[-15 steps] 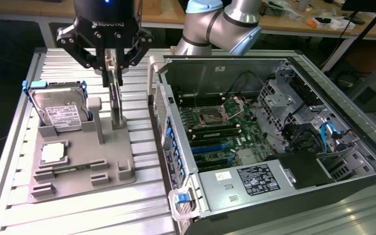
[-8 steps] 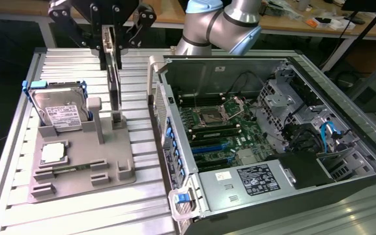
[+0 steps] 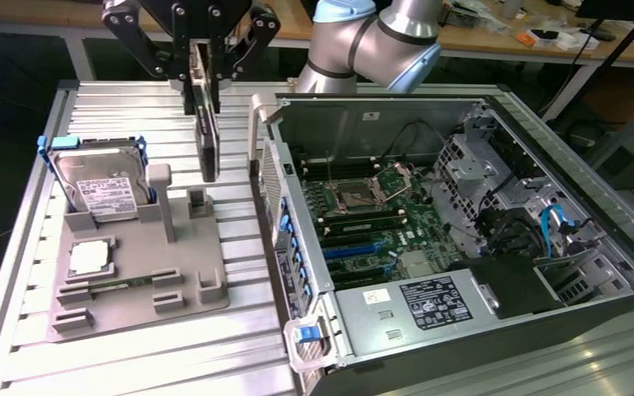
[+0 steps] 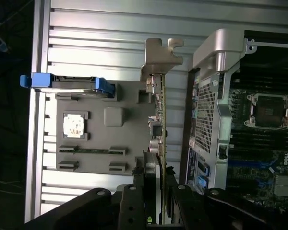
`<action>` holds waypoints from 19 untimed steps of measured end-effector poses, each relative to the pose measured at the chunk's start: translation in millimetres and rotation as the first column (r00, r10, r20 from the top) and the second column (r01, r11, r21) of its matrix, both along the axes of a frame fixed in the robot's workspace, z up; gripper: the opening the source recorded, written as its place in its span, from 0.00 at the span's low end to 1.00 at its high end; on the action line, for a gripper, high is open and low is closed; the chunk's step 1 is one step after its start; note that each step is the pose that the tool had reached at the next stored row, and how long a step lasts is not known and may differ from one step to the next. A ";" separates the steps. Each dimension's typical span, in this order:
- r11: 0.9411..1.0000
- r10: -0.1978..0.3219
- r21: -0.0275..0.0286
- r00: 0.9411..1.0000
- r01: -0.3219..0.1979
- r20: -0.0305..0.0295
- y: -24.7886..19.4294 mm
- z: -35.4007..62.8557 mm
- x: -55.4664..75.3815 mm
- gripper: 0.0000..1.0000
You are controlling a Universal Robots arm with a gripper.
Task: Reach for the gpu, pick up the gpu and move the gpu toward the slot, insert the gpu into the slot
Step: 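Pick up the gpu and move the gpu toward the slot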
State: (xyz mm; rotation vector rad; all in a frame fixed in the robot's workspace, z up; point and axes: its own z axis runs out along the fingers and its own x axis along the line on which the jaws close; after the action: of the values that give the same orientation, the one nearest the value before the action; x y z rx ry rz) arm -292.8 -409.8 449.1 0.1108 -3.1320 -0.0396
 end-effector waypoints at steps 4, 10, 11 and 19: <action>1.000 0.000 0.001 1.000 0.000 -0.002 0.0 0.0 17.7 0.27; 1.000 0.000 0.002 1.000 0.000 -0.004 0.0 -0.1 44.2 0.27; 1.000 0.000 0.002 1.000 0.000 -0.004 0.0 0.0 48.2 0.27; 1.000 -0.007 0.002 1.000 0.007 -0.004 0.1 -0.1 76.0 0.27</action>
State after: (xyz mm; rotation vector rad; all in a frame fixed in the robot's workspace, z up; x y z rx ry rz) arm -216.7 -409.7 449.1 0.0993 -3.1280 -0.0431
